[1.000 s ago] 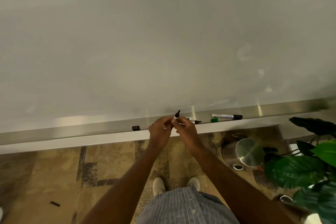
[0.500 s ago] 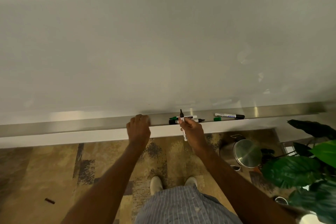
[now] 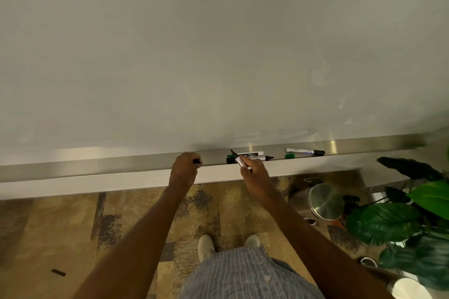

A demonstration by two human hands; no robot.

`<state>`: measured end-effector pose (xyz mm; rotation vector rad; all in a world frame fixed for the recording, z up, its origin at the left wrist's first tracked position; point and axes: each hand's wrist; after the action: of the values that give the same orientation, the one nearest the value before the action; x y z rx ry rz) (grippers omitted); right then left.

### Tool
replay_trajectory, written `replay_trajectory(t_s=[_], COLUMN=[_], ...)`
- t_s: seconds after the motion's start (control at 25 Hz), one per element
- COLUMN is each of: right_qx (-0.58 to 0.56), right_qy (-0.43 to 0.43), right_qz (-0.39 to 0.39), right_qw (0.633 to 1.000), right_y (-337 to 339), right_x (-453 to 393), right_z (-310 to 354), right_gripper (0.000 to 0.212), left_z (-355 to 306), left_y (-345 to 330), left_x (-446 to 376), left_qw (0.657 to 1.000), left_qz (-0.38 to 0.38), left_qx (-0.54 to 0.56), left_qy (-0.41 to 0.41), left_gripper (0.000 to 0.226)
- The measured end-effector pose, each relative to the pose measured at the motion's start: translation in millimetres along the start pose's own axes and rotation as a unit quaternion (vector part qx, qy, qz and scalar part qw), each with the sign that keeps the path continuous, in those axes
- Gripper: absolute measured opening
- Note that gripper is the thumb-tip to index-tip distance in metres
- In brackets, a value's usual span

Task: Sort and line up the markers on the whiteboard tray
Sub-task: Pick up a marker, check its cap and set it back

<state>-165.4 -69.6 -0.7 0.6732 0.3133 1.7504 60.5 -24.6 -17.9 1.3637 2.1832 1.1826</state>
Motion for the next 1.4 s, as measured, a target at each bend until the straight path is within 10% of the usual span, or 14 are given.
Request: replay_trajectory(t_s=[0.2,0.88,1.12,1.4], right_qx=[0.114,0.161,0.057,0.029], right_qy=[0.091,0.115,0.090,0.037], right_qz=[-0.037,-0.061,0.008,-0.041], right_qw=[0.989,0.978,0.994,0.998], right_y=[5,17,27,27], right_x=[-5,0,4,26], right_z=[2,-13,-11,-24], right_gripper=[0.030,0.029,0.032,0.030], left_z=[-33,-54,-55,-70], left_y=[-7,-31,-29,-47], left_x=[5,16,27,44], left_qw=[0.971,0.982,0.853,0.846], left_qz=[-0.020,0.060,0.091,0.136], left_qx=[0.228,0.176,0.484,0.479], left_qy=[0.065,-0.007,0.171,0.190], left_gripper=[0.018,0.022,0.016,0.012])
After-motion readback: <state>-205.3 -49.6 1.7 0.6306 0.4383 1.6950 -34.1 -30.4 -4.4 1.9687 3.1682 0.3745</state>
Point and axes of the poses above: each hand's wrist, its own x-axis away from the middle knuckle, its own y-axis out of the back of the hand, z = x × y, and after that the axes turned 9 degrees about -z, right-handed
